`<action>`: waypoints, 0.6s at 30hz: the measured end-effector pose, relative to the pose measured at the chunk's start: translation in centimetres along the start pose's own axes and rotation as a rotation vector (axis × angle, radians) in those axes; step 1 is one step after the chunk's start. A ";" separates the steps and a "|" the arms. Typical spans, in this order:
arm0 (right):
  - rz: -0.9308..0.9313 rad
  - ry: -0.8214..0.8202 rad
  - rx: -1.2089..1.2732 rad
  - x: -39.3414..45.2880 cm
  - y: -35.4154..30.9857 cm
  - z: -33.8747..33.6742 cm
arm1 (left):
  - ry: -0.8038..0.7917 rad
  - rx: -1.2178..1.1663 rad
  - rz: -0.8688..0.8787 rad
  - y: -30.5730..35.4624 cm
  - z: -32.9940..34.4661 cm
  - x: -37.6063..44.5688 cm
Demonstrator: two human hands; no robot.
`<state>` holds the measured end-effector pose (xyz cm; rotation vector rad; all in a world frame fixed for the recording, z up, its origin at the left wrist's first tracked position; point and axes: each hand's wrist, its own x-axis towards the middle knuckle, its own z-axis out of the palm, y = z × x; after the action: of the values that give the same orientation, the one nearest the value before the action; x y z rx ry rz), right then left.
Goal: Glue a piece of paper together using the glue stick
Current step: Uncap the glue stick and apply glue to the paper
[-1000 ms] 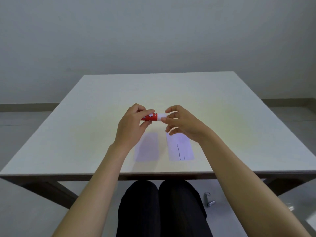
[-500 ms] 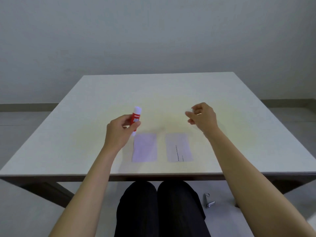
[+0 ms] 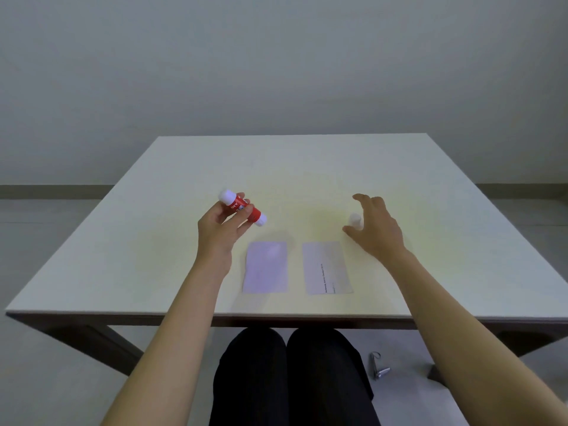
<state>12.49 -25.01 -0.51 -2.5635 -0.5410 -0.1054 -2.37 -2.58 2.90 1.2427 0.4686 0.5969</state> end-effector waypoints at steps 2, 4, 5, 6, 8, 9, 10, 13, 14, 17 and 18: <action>-0.042 0.083 0.093 -0.6 -1.4 -0.3 | 0.029 -0.075 -0.033 -0.1 0.6 -0.3; -0.112 0.112 0.314 -1.4 -3.7 -0.2 | 0.038 -0.148 -0.053 -0.2 1.6 -0.8; -0.134 0.052 0.461 -1.9 -5.1 -0.2 | 0.043 -0.188 -0.060 -0.2 2.3 -1.0; -0.148 -0.061 0.611 -2.5 -6.4 -0.1 | 0.050 -0.225 -0.065 -0.2 3.0 -1.3; -0.171 -0.290 0.869 -3.4 -8.7 0.2 | 0.067 -0.252 -0.063 -0.2 4.3 -1.6; -0.162 -0.326 0.975 -3.7 -9.5 0.3 | 0.077 -0.247 -0.059 -0.2 4.7 -1.7; -0.141 -0.317 1.074 -3.8 -10.1 0.4 | 0.089 -0.240 -0.058 -0.1 4.9 -1.8; -0.115 -0.282 1.209 -3.9 -10.5 0.3 | 0.087 -0.214 -0.049 0.1 4.7 -1.9; -0.114 -0.287 1.183 -3.9 -10.5 0.4 | 0.067 -0.209 -0.043 0.1 4.4 -1.8; -0.040 -0.302 1.093 -4.5 -11.0 0.7 | -0.019 -0.244 -0.032 -0.1 3.7 -1.8; 0.027 -0.318 1.104 -4.7 -11.2 0.9 | -0.050 -0.249 -0.027 -0.1 3.6 -1.8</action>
<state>3.74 -17.38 3.21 -1.4985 -0.4810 0.4870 -1.47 -6.40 3.73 1.0108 0.3570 0.5813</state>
